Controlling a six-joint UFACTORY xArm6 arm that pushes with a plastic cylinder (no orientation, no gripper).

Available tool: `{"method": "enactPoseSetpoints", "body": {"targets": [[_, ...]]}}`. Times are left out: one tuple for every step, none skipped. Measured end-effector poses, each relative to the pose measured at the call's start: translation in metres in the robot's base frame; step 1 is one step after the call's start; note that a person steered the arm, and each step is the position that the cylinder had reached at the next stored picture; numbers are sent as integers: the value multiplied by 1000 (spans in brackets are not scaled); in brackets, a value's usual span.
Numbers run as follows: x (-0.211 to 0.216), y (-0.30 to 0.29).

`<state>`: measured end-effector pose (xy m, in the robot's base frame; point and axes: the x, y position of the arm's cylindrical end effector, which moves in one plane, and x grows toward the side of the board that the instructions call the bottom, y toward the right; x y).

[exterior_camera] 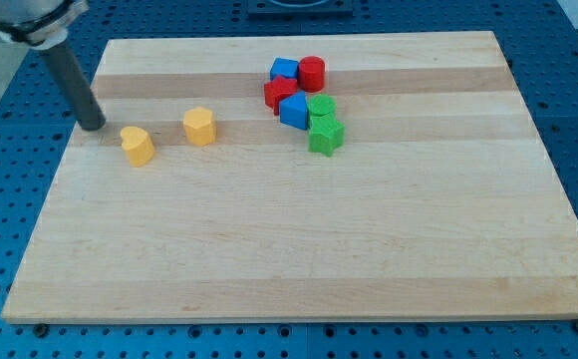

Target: Slide the yellow hexagon towards the green star

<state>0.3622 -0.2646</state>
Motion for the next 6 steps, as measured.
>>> {"method": "enactPoseSetpoints", "body": {"targets": [[-1, 44], [17, 91], [60, 127], [77, 139], [56, 123], [28, 112]]}}
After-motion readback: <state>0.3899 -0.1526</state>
